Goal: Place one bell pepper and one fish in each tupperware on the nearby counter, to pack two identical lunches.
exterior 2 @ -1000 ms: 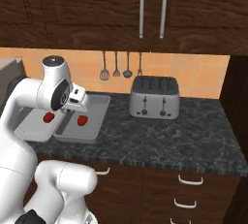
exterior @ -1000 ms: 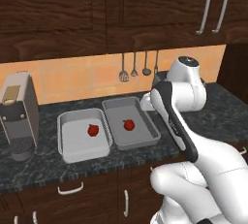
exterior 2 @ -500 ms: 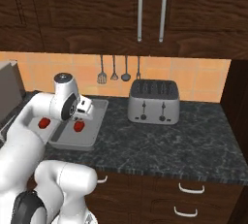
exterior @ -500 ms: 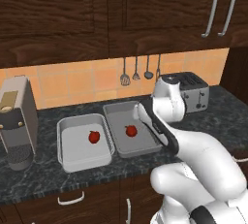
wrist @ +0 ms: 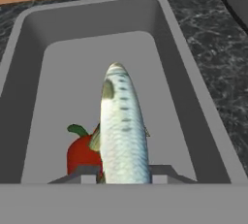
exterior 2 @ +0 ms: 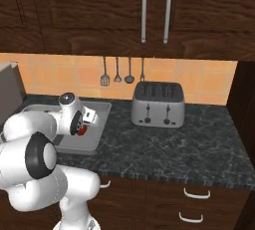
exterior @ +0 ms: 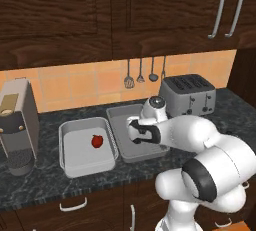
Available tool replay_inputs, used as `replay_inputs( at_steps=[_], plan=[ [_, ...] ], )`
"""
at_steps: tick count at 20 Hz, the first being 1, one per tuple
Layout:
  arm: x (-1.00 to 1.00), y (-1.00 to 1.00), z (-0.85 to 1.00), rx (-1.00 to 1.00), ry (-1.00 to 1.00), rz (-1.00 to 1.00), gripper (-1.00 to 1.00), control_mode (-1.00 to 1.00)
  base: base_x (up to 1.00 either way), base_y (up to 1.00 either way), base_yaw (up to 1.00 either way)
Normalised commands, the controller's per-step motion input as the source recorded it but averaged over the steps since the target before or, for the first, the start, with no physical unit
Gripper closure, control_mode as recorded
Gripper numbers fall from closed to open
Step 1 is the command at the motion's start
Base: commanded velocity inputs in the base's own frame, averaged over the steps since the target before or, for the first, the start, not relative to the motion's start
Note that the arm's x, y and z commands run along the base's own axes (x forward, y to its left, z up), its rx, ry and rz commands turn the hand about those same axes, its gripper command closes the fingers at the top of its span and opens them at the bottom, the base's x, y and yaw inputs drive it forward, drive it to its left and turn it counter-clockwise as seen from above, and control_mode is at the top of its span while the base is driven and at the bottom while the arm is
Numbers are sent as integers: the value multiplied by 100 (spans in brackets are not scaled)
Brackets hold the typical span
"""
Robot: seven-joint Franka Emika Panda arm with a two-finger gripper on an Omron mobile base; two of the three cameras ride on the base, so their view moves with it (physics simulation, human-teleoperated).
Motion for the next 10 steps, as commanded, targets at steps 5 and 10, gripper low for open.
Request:
replay_inputs(
  at_steps=[5, 10],
  plan=[
    [8, -11, -2, 1, 0, 4, -100, -100, 0, 0, 0],
    [-7, 1, 55, 0, -3, -5, -100, -100, 0, 0, 0]
  ],
)
